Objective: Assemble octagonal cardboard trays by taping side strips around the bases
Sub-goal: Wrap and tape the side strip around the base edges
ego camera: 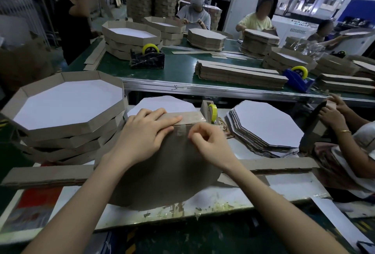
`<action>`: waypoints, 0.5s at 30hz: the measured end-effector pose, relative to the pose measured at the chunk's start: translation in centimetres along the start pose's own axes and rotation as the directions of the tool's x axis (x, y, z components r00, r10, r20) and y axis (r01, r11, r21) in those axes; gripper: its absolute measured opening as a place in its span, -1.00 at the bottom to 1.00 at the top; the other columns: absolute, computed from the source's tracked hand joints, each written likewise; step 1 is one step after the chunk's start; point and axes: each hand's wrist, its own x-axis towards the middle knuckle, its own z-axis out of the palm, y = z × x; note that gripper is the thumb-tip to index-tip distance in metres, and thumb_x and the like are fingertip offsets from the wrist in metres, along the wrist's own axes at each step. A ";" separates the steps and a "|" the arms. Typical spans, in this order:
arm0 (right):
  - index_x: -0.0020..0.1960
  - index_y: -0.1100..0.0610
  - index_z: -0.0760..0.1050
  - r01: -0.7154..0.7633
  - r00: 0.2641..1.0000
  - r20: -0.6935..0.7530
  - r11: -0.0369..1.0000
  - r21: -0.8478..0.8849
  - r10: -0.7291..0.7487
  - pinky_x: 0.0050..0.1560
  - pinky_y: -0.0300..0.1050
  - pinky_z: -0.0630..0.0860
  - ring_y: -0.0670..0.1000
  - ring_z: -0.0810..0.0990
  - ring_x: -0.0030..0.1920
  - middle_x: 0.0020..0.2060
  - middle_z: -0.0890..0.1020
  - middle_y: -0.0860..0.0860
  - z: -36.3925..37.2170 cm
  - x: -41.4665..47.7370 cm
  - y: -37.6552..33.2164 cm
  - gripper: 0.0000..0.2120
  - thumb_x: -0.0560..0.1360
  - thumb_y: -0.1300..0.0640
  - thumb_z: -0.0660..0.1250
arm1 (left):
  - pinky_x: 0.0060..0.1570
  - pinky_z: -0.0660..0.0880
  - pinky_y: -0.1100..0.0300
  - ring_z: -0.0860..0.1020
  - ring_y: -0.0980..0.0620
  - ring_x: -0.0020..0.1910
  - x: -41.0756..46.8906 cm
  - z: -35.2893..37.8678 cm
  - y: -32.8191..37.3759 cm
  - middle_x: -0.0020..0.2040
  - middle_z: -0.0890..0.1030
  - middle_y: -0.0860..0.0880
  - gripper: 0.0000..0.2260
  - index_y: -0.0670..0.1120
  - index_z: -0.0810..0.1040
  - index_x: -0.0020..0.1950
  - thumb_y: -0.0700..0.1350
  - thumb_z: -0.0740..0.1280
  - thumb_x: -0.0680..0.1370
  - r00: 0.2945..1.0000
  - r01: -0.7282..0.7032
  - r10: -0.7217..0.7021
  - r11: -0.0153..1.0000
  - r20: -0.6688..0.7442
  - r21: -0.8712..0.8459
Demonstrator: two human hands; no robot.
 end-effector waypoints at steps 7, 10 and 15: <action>0.15 0.11 0.59 0.539 0.779 0.168 0.509 -0.671 -0.604 -0.46 -0.07 0.49 0.11 0.59 -0.21 -0.18 0.57 0.07 -1.7 2.1 0.1 -0.59 0.36 0.02 0.57 | 0.18 0.33 -0.01 0.37 -0.04 0.23 -0.1 -0.1 0.3 0.28 0.47 0.10 -0.62 0.27 0.38 0.41 0.11 -0.01 0.63 0.999 0.011 -0.012 0.999 -0.033 -0.032; -0.06 0.13 0.70 0.568 0.706 0.085 0.491 -0.661 -0.703 -0.52 -0.07 0.41 0.08 0.47 -0.35 -0.29 0.49 0.11 -1.3 2.3 0.3 -0.88 0.43 0.12 0.52 | 0.16 0.34 -0.01 0.37 -0.02 0.23 -0.4 -0.1 0.4 0.28 0.46 0.12 -0.60 0.31 0.34 0.42 0.14 -0.04 0.62 0.999 0.005 -0.005 1.000 -0.034 -0.019; -0.16 0.11 0.72 0.619 0.677 0.030 0.548 -0.563 -0.735 -0.51 -0.08 0.41 0.08 0.44 -0.36 -0.32 0.45 0.12 -1.2 2.2 0.7 -0.84 0.51 0.10 0.39 | 0.20 0.32 -0.01 0.34 -0.02 0.28 -0.5 0.0 0.3 0.37 0.43 0.10 -0.65 0.34 0.29 0.44 0.08 0.06 0.67 0.999 0.012 -0.013 1.000 -0.030 -0.021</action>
